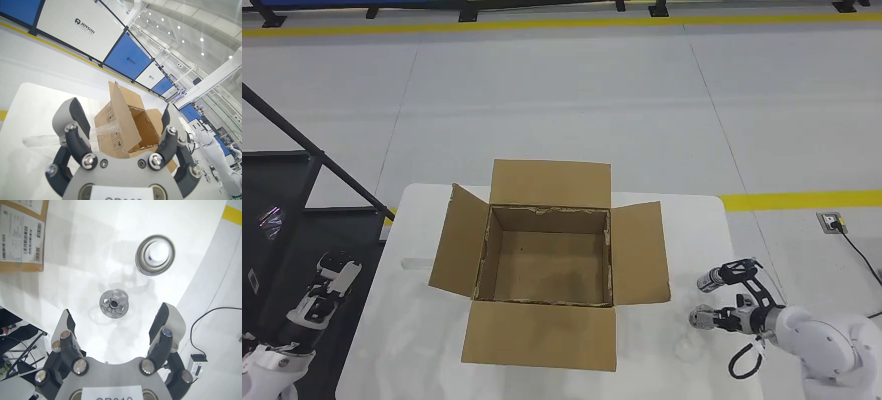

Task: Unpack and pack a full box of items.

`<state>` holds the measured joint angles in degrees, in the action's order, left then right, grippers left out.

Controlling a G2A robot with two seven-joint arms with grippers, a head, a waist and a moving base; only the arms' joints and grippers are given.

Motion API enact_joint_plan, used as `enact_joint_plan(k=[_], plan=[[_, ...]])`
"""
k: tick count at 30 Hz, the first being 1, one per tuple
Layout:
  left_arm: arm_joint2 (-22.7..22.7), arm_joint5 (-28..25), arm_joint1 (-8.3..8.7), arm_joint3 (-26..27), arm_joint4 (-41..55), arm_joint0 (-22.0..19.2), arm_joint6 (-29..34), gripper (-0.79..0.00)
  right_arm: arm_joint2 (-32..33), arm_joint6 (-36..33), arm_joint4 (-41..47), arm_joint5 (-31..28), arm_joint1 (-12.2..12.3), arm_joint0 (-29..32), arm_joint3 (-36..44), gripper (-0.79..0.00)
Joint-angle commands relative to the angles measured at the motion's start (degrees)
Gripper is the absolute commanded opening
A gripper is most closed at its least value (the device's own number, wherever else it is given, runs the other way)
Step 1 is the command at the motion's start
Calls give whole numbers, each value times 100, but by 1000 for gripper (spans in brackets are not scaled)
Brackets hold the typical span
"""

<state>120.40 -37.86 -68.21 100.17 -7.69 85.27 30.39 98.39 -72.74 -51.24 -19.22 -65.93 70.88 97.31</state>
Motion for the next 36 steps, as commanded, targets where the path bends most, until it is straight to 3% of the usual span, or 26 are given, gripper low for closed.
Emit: enact_joint_plan(k=[1, 7, 8, 9, 10, 14, 26, 36], plan=[[0, 0, 0, 0, 0, 0, 0, 0, -130, 86, -72, -33, 11, -48, -236, 0], [0, 0, 0, 0, 0, 0, 0, 0, -443, 321, -111, -169, 34, -156, -602, 0], [0, 0, 0, 0, 0, 0, 0, 0, -488, 356, -149, -157, 38, -171, -642, -135], [0, 0, 0, 0, 0, 0, 0, 0, -540, 374, -199, -135, 42, -190, -677, -197], [0, 0, 0, 0, 0, 0, 0, 0, -584, 398, -222, -118, 45, -216, -705, -434], [0, 0, 0, 0, 0, 0, 0, 0, -639, 453, -275, -71, 72, -267, -767, -785], [0, 0, 0, 0, 0, 0, 0, 0, -297, 449, -95, -161, 210, -25, -359, -785], [0, 0, 0, 0, 0, 0, 0, 0, 870, 315, 1038, -573, 372, 917, 1684, -785]])
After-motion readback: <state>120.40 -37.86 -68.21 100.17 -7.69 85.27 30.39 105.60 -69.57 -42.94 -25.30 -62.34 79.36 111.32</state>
